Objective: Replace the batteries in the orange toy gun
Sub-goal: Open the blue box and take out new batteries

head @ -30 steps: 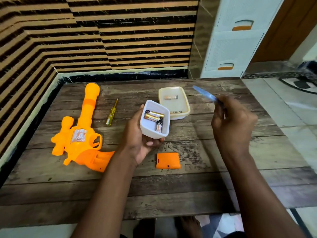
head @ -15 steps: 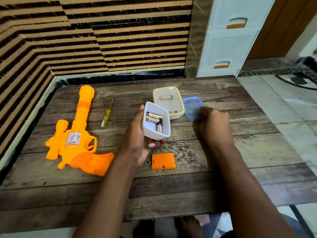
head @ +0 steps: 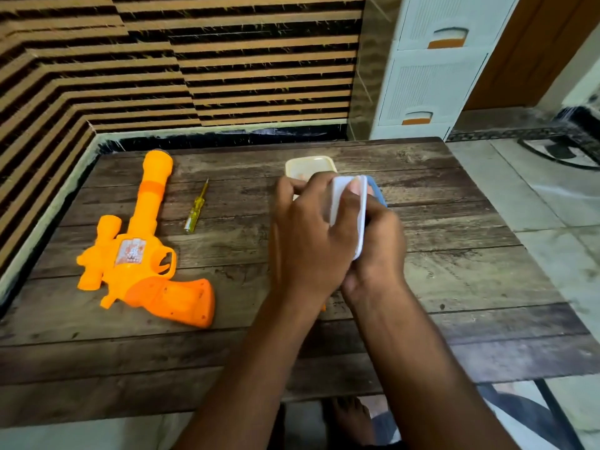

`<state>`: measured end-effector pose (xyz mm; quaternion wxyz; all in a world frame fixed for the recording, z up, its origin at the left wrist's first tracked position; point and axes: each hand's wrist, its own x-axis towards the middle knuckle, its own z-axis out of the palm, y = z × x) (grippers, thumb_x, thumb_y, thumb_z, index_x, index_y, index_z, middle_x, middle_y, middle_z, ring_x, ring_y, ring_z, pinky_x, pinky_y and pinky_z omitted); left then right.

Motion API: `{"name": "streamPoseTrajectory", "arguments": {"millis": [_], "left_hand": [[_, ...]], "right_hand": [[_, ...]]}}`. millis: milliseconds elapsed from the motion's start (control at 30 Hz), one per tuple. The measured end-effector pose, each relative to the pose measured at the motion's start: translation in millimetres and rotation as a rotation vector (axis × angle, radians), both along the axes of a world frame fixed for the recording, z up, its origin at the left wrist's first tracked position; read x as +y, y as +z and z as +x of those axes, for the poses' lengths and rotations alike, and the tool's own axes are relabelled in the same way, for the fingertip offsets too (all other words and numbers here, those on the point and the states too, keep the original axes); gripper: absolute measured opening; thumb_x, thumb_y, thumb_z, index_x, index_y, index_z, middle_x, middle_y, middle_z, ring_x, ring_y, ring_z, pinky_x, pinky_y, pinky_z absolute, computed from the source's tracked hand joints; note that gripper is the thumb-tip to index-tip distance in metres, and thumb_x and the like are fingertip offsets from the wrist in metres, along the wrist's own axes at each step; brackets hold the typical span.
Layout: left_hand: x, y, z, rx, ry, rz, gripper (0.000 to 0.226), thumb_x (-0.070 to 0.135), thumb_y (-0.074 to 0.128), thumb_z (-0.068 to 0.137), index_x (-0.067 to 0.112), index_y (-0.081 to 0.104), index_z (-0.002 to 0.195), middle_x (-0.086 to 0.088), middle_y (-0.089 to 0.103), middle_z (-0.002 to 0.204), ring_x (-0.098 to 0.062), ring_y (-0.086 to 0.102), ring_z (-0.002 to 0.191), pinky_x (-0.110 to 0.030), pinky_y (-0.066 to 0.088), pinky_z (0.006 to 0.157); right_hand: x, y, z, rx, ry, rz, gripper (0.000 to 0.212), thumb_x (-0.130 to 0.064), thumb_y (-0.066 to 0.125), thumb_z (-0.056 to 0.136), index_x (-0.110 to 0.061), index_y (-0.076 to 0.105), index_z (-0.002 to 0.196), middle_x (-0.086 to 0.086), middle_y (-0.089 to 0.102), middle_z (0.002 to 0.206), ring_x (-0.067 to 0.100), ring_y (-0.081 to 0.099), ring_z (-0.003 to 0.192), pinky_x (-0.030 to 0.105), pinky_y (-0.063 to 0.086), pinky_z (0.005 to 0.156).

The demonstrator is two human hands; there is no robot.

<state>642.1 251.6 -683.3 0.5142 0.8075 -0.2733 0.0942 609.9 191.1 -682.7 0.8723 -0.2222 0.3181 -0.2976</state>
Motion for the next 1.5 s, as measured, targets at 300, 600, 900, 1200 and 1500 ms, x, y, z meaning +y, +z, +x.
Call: {"name": "streamPoseTrajectory", "arguments": {"millis": [300,600,900,1200,1500], "left_hand": [[-5.9,-11.2,3.5,0.222,0.056,-0.143,0.044,0.054,0.039,0.100,0.021,0.067,0.108,-0.007,0.064,0.102,-0.021,0.062,0.092,-0.040,0.053,0.081],[-4.1,-3.8,-5.0,0.863,-0.079,-0.486,0.040,0.049,0.042,0.107,0.019,0.067,0.099,-0.024,0.074,0.097,-0.033,0.071,0.063,-0.027,0.051,0.042],[-2.8,-10.9,-11.7,0.950,-0.129,-0.142,0.019,0.026,0.062,0.097,0.009,0.064,0.105,-0.027,0.067,0.109,-0.046,0.074,0.075,-0.035,0.057,0.046],[-14.3,-19.8,-30.3,0.323,-0.035,0.605,0.035,0.037,0.039,0.106,0.012,0.060,0.117,-0.013,0.061,0.124,-0.030,0.054,0.112,-0.037,0.039,0.085],[-17.7,-15.5,-39.4,0.274,-0.054,0.631,0.040,0.043,0.036,0.108,0.011,0.059,0.105,-0.017,0.060,0.117,-0.029,0.052,0.093,-0.036,0.039,0.077]], "right_hand": [[-20.4,-5.4,-3.8,-0.127,-0.115,0.336,0.031,-0.010,0.044,0.105,0.011,0.066,0.101,0.033,0.074,0.105,0.040,0.076,0.088,0.046,0.061,0.099],[-40.7,-14.0,-9.4,-0.133,-0.149,0.401,0.040,0.005,0.051,0.095,0.013,0.058,0.133,0.033,0.068,0.122,0.037,0.079,0.086,0.028,0.064,0.057],[-80.3,-17.6,-31.1,-0.106,-0.212,0.254,0.014,-0.008,0.041,0.104,0.000,0.052,0.105,0.025,0.058,0.097,0.017,0.060,0.043,0.015,0.041,0.035],[-88.6,-17.9,-39.6,0.067,-0.071,0.115,0.041,-0.023,0.043,0.108,-0.009,0.048,0.069,0.011,0.058,0.056,0.010,0.048,0.034,0.015,0.021,0.025],[-86.9,-8.6,-41.3,-0.045,-0.063,0.167,0.036,-0.011,0.036,0.102,-0.004,0.052,0.071,0.020,0.064,0.068,0.016,0.047,0.041,0.017,0.025,0.031]]}}
